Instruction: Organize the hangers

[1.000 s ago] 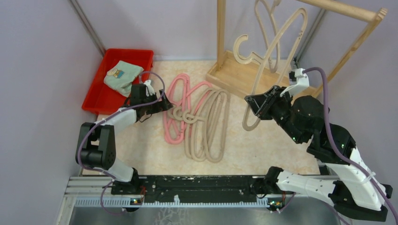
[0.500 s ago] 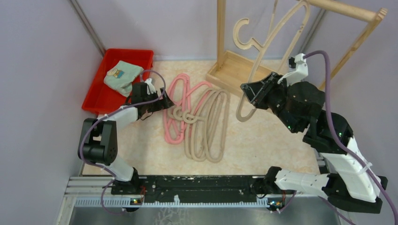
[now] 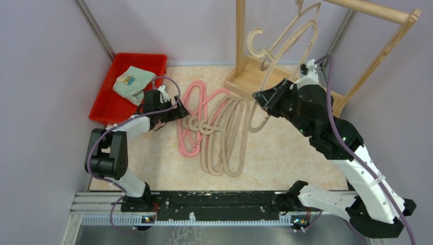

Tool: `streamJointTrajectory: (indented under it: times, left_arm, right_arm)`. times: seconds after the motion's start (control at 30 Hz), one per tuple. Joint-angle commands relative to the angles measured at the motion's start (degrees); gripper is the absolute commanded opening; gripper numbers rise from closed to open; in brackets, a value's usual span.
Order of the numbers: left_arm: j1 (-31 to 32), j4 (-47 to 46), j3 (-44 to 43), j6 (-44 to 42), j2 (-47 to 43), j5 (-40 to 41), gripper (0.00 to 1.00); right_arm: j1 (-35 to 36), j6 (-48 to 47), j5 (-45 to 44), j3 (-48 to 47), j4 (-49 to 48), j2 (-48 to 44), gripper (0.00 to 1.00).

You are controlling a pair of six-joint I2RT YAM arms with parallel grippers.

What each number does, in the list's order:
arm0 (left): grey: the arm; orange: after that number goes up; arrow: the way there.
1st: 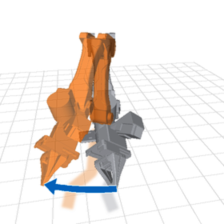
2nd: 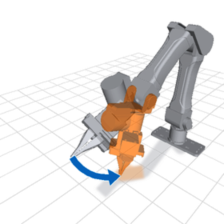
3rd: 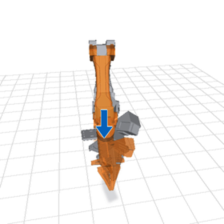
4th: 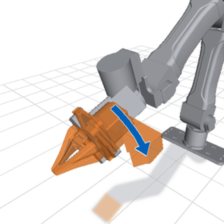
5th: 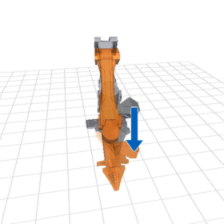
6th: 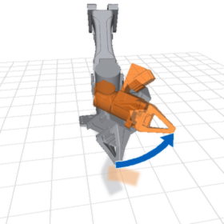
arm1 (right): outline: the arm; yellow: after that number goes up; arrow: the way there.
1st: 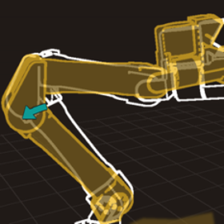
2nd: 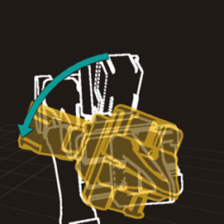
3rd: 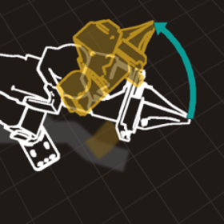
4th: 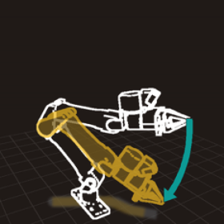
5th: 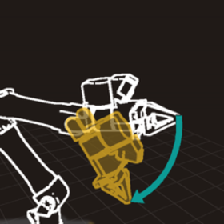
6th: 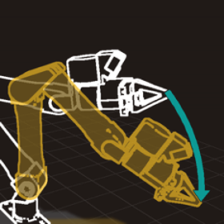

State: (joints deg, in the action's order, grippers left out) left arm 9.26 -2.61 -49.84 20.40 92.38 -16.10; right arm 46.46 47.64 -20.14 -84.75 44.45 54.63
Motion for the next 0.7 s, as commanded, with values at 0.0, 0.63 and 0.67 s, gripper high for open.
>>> streamJointTrajectory:
  times: [0.0,0.63,0.67]
  left_arm:
    - [0.15,-1.12,-1.41,-0.93,-0.07,-0.72,1.0]
    - [0.12,-1.21,-1.64,-3.4,-0.97,0.91,1.0]
    - [0.11,-1.11,-1.7,-3.56,-0.91,0.88,1.0]
  right_arm:
    - [-8.43,1.46,12.33,1.57,-9.29,-0.77,0.0]
    - [-42.61,8.44,41.16,3.94,-36.15,5.58,0.0]
    - [-43.33,8.47,41.4,3.68,-37.11,6.22,0.0]
